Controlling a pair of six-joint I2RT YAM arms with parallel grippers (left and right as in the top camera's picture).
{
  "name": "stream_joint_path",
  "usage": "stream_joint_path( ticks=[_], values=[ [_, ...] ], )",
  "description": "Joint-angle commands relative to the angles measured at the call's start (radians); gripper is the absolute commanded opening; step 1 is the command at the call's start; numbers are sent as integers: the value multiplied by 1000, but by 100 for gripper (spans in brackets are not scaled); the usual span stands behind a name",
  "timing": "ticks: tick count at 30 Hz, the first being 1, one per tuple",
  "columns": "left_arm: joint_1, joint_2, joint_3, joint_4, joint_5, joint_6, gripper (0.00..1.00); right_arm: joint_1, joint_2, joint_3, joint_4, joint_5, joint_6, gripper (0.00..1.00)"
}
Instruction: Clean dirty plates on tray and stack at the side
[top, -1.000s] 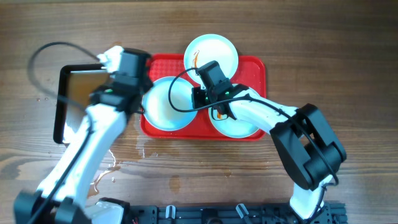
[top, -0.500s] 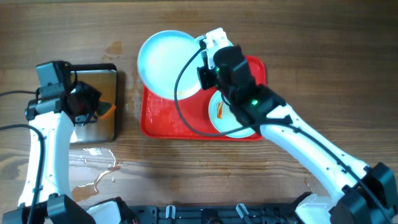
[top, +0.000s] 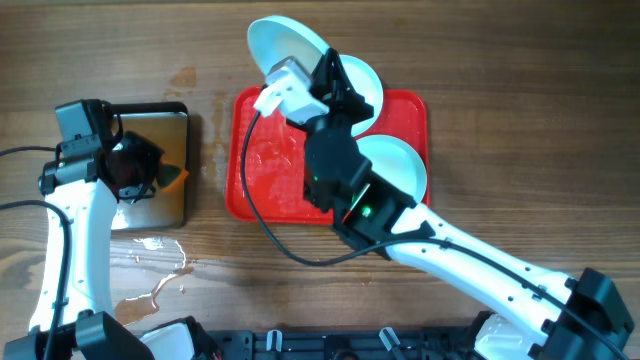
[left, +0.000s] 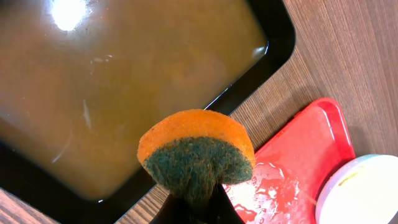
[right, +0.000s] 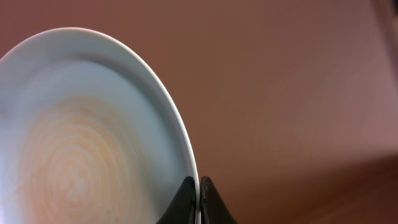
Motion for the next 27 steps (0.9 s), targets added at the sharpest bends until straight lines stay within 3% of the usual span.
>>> stream_joint_path(
  ticks=[1,6,11,14,17,20,25,27],
  values=[
    [3,5,-5,-1,15,23,4,49,2,15,18,88,-192,4],
    [2,5,-5,-7,15,23,4,38,18,15,-28,157,47,4],
    [2,5,-5,-10,14,23,4,11,18,15,-258,186,589,4],
    [2,5,-5,-11,14,23,4,-8,14,15,-452,88,880,4],
    [2,5,-5,-10,14,23,4,-58,3,15,-621,-193,1153,4],
    [2,5,-5,-11,14,23,4,-184,-12,15,-681,-636,1390,4],
    [2,5,-5,-10,13,76,4,-494,-19,15,-664,-1223,1565,4],
    [2,5,-5,-11,11,76,4,-619,-19,15,-693,-1318,1569,4]
  ],
)
